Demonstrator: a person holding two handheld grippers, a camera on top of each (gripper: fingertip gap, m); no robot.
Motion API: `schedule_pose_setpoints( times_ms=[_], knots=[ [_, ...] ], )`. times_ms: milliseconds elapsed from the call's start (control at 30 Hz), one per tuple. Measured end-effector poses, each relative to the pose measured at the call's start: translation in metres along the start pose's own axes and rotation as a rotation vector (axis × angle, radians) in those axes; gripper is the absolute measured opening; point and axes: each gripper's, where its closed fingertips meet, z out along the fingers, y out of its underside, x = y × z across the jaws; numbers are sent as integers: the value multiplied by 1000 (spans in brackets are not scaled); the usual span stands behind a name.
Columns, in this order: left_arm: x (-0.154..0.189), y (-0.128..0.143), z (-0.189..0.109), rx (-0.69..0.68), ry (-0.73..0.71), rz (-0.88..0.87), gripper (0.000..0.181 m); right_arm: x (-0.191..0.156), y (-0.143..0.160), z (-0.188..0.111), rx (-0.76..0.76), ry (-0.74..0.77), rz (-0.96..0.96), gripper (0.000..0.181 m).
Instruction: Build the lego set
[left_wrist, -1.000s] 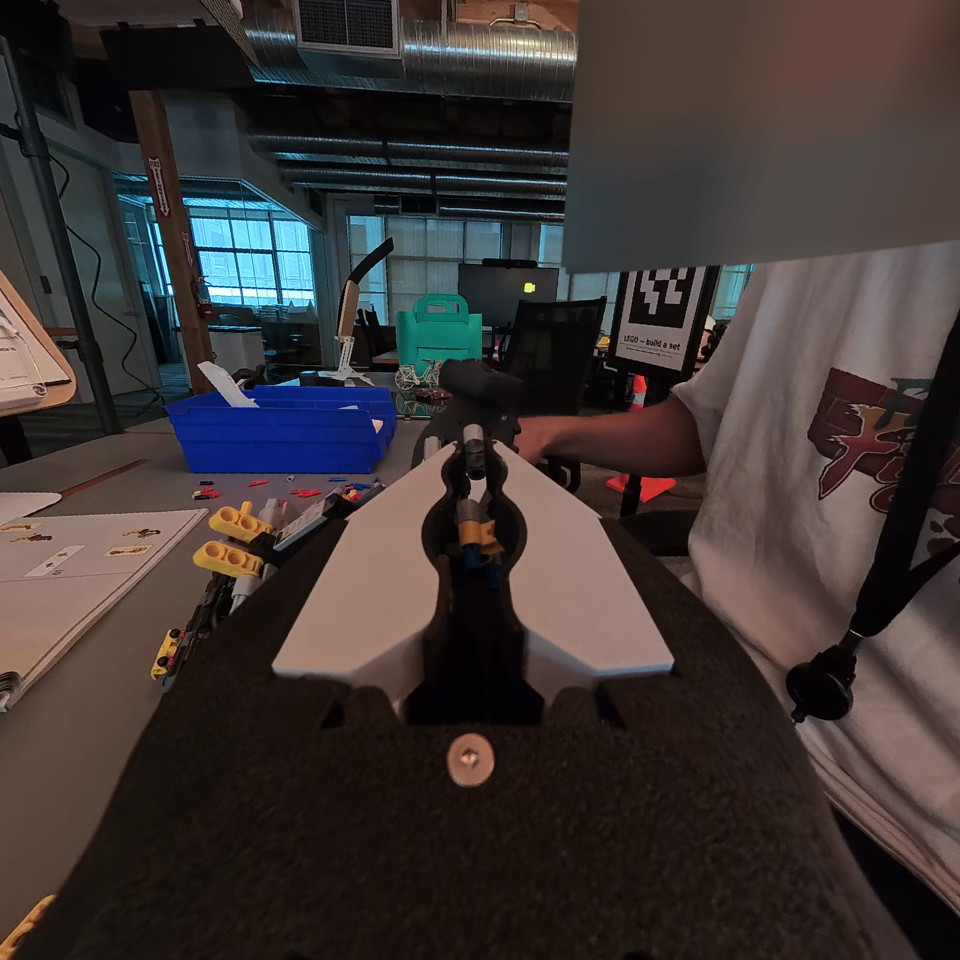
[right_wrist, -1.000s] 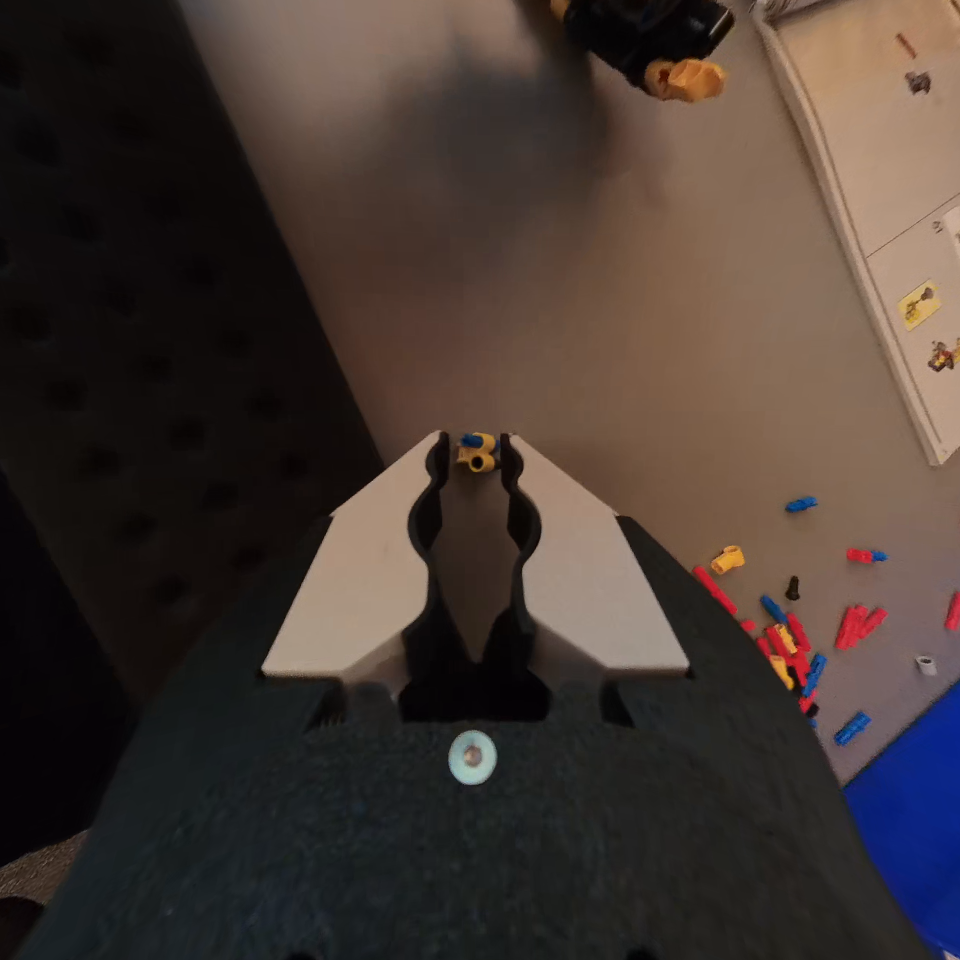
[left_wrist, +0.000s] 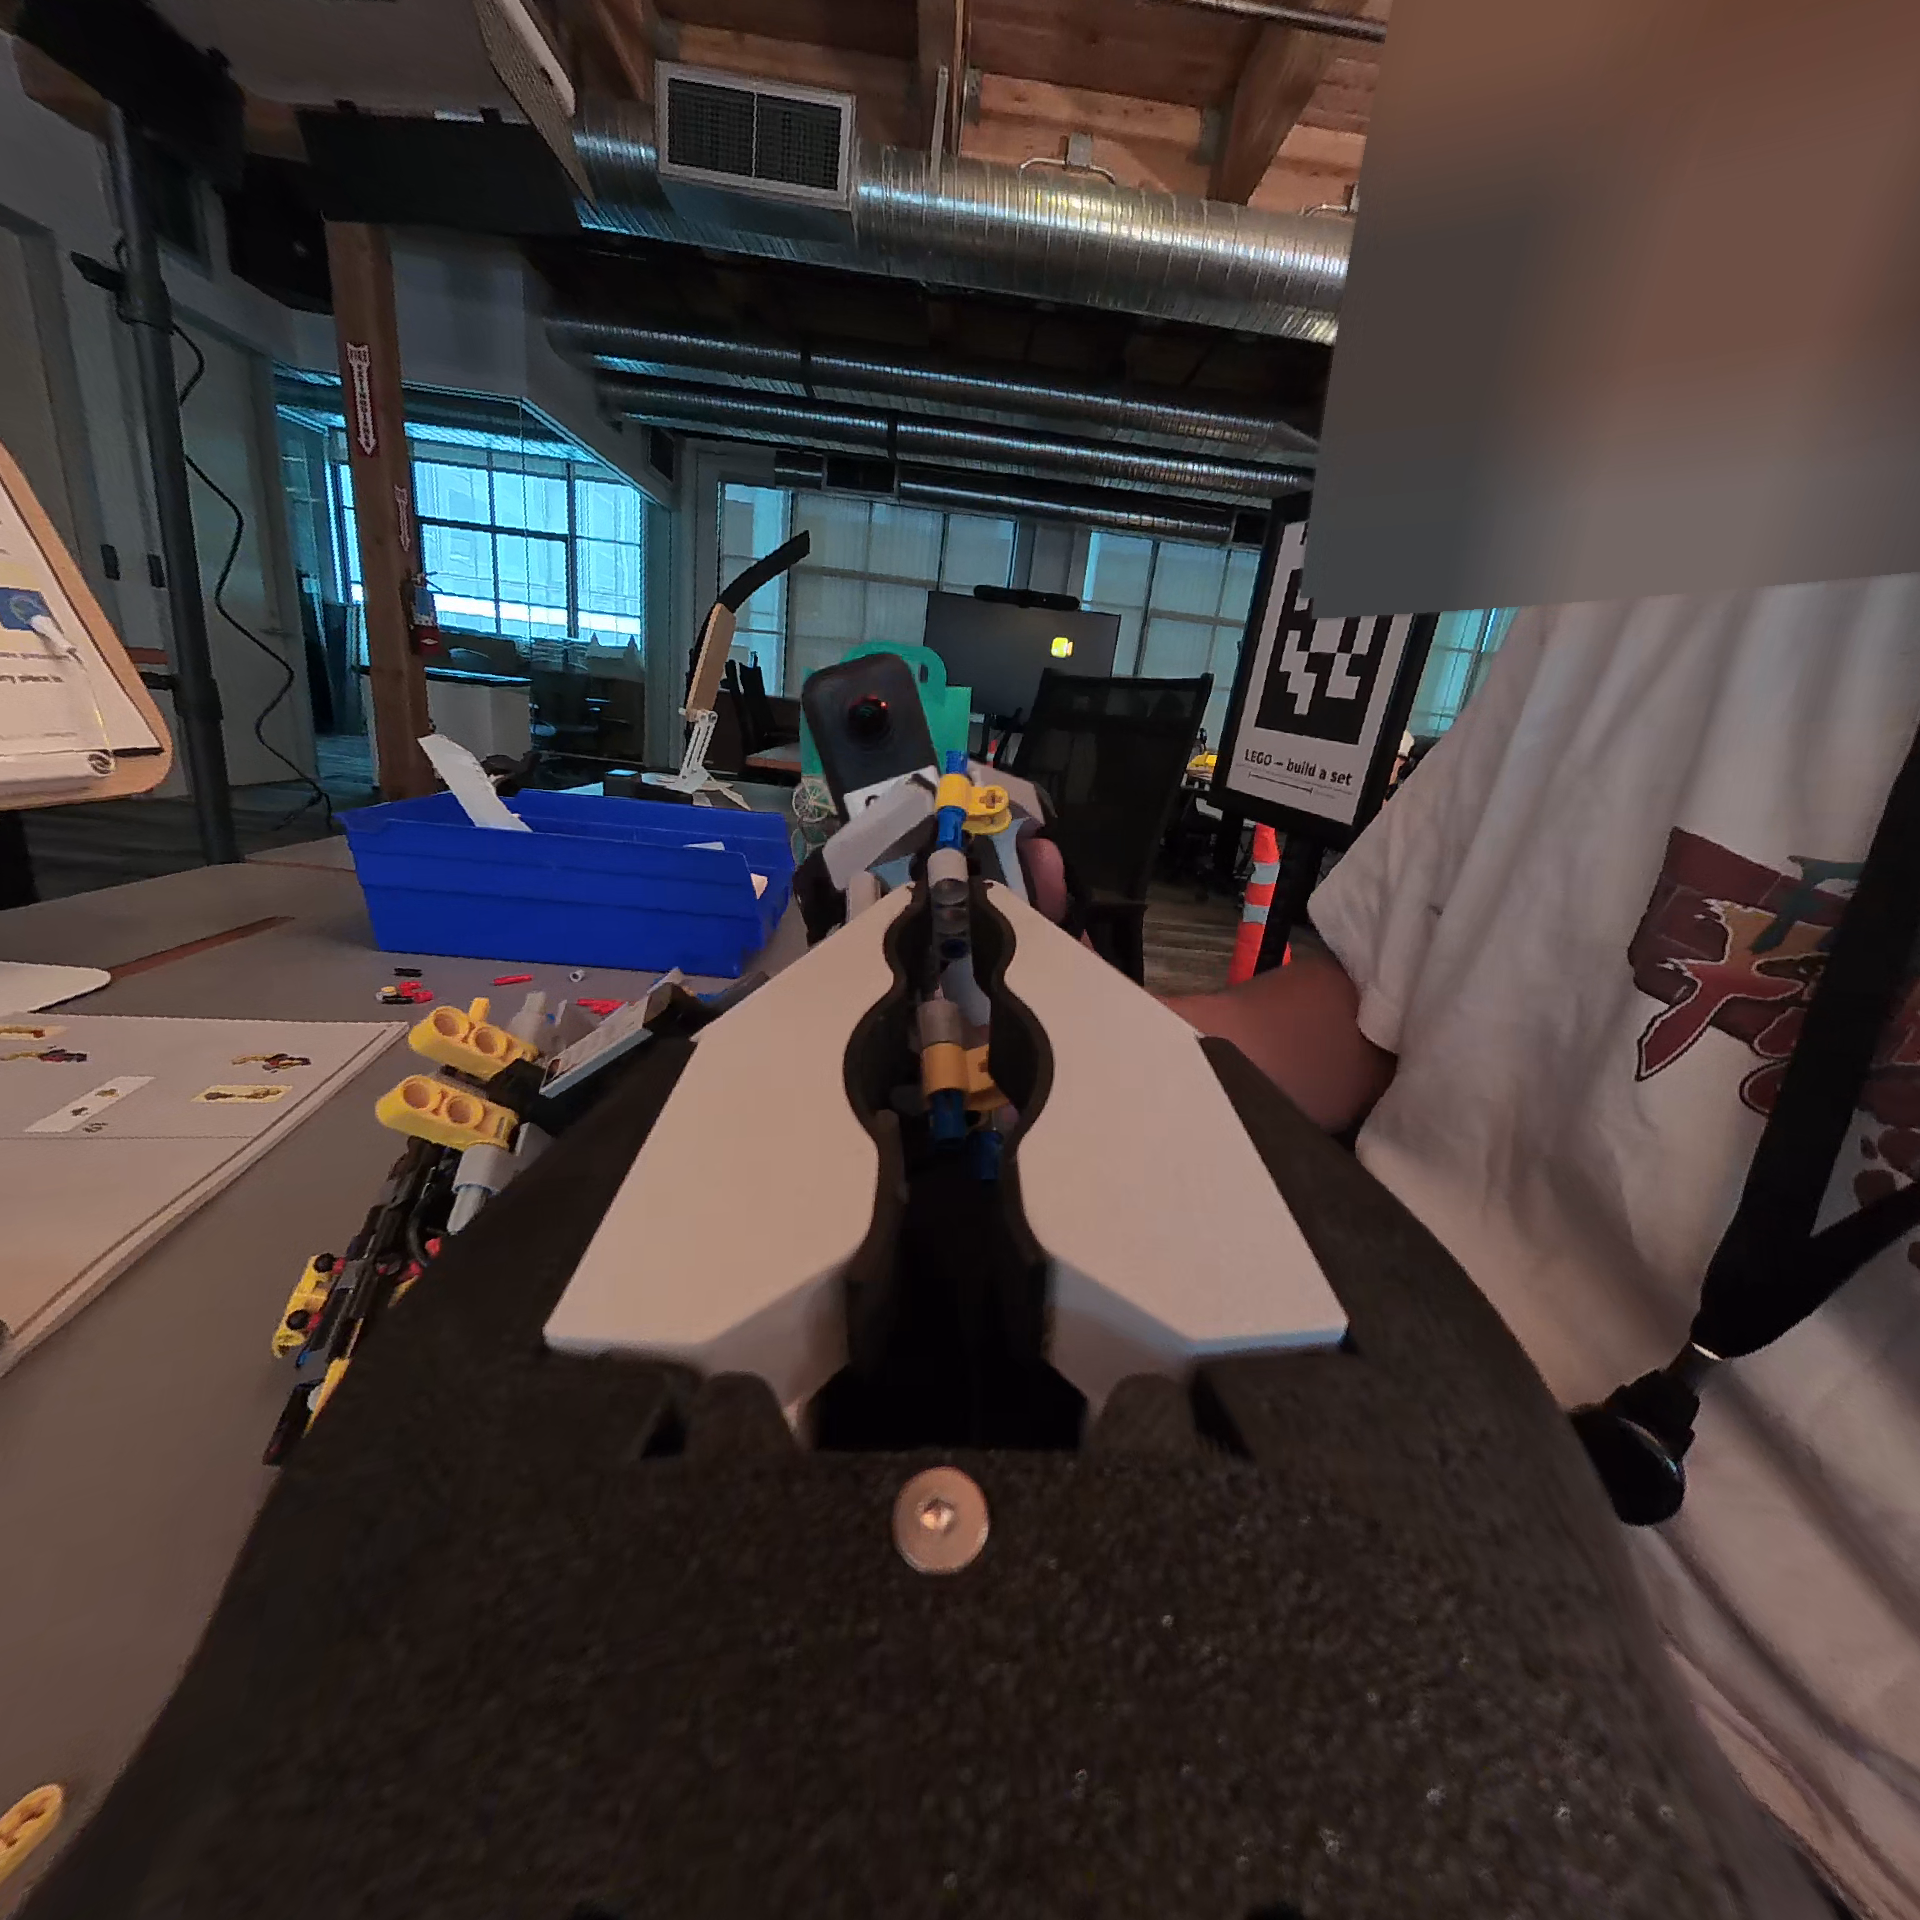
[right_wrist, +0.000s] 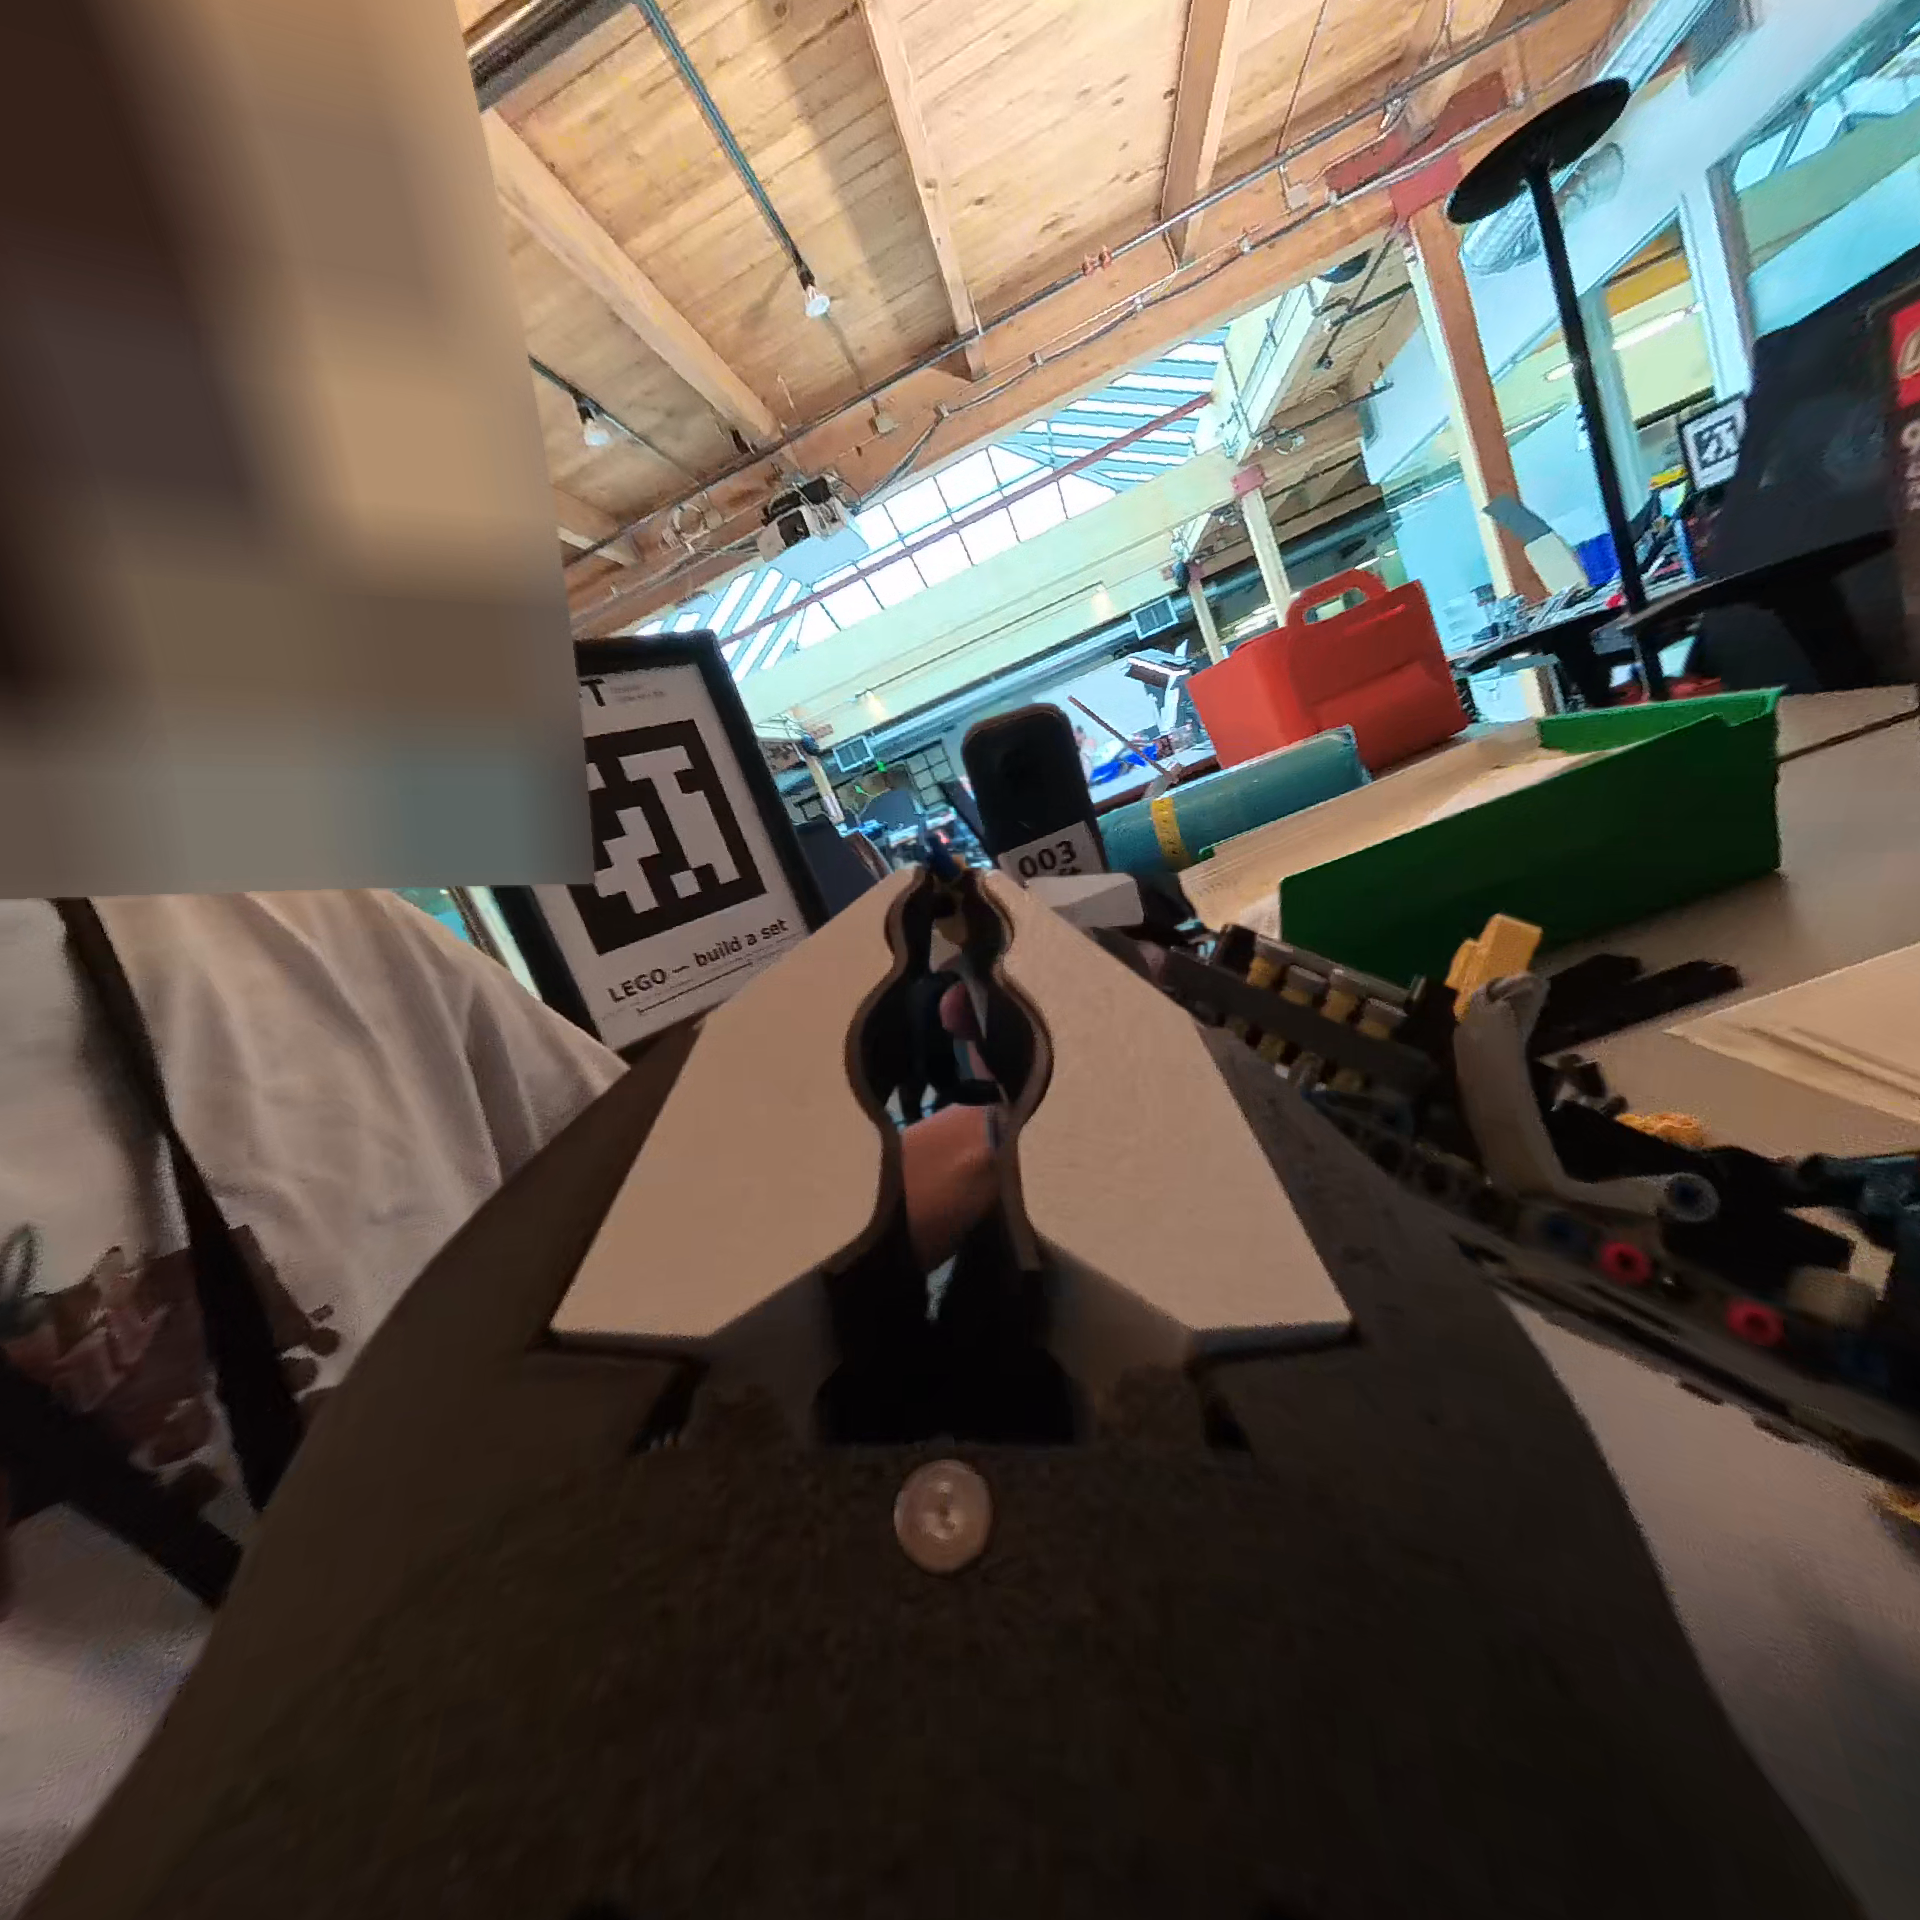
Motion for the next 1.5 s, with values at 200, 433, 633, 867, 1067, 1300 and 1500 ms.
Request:
schedule_pose_setpoints(
  times_ms=[200,433,633,867,1067,1300,1500],
  knots=[
    [-1,-1,-1,-1,4,-10,8,2,-1,1,-90,34,-79,5],
    [4,5,2,-34,19,15,8,4,9,15,-227,56,-126,6],
    [3,4,1,-27,14,12,8,1,4,16,-214,25,-122,6],
    [4,4,0,-28,23,1,8,0,11,14,-247,-9,-117,6],
    [3,3,-1,-23,30,-14,8,1,12,14,-246,-74,-137,6],
    [2,7,0,-45,23,-5,8,4,17,9,-437,-33,-143,6],
    [3,11,1,-74,27,-1,7,3,20,6,-568,-11,-153,6]
  ],
)
